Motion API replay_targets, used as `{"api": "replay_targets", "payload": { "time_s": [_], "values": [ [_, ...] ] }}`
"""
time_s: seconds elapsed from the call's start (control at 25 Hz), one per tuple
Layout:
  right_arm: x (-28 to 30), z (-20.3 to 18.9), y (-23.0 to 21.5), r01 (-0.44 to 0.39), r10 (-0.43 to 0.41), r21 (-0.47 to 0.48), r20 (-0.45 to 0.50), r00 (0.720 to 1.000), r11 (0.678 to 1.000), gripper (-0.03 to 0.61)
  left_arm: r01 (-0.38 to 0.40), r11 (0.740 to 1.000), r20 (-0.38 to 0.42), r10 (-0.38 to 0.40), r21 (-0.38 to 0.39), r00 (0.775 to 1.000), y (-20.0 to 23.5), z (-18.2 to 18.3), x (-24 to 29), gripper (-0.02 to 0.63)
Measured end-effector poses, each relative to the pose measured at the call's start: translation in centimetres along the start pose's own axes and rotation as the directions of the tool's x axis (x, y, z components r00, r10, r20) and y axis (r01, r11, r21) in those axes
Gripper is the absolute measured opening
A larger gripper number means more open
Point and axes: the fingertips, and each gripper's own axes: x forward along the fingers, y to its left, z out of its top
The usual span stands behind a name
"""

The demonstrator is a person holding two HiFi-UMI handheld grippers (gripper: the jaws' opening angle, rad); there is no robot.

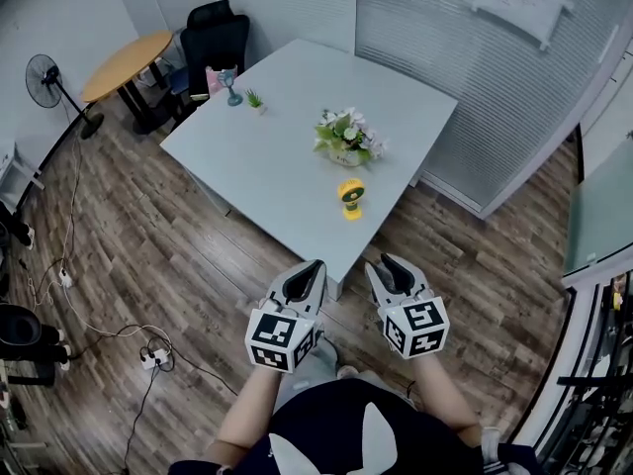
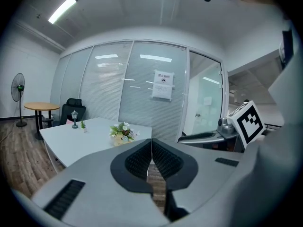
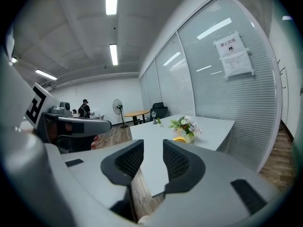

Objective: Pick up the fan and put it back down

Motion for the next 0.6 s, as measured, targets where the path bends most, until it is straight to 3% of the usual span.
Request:
{"api": "replay_targets", "payload": {
  "time_s": [0.28,0.6],
  "values": [
    [4.6,-0.1,-1.0,-0.015,0.016,0.016,-0.068,0.998,1.0,0.226,0.022,0.999,-0.02,-0.023,-0.045,1.0,3.3,0.4,2.5,0.021],
    [8.6,-0.9,-2.5,0.061,-0.062,-0.009,-0.122,0.991,0.998,0.227,0.022,0.997,-0.05,-0.026,-0.078,0.998,7.4,-0.3,3.7,0.021]
  ]
}}
